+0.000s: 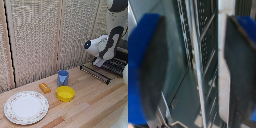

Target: Position your gripper near the tray handle while precisely lining it up. Firmly yet gently grip the handle, ensuring a strong hold. Slide the tray into the oven in a steady manner until it's entirely inside. Relinquish the handle as it sits within the oven and extract your gripper with care.

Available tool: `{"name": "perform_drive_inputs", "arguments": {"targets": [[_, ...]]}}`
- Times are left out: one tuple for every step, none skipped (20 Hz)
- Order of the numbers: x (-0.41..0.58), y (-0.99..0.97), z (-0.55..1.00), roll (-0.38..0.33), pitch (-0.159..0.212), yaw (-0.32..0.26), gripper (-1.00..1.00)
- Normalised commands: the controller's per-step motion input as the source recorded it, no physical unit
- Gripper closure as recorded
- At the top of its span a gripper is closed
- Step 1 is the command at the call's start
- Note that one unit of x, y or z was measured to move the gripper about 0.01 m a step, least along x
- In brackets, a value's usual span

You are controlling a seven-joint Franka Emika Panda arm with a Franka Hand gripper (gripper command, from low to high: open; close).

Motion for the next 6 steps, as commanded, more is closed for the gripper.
{"name": "perform_drive_inputs", "arguments": {"targets": [[0.369,0.42,0.02,0.0,0.01,-0.051,-1.0],[0.409,0.53,0.0,0.0,0.021,-0.041,-1.0],[0.391,0.58,0.0,0.0,0.019,-0.031,-1.0],[0.4,0.63,0.01,0.0,0.021,-0.021,-1.0],[0.369,0.54,0.13,0.011,0.024,-0.012,-1.0],[0.383,0.49,0.18,0.036,0.039,-0.008,-1.0]]}}
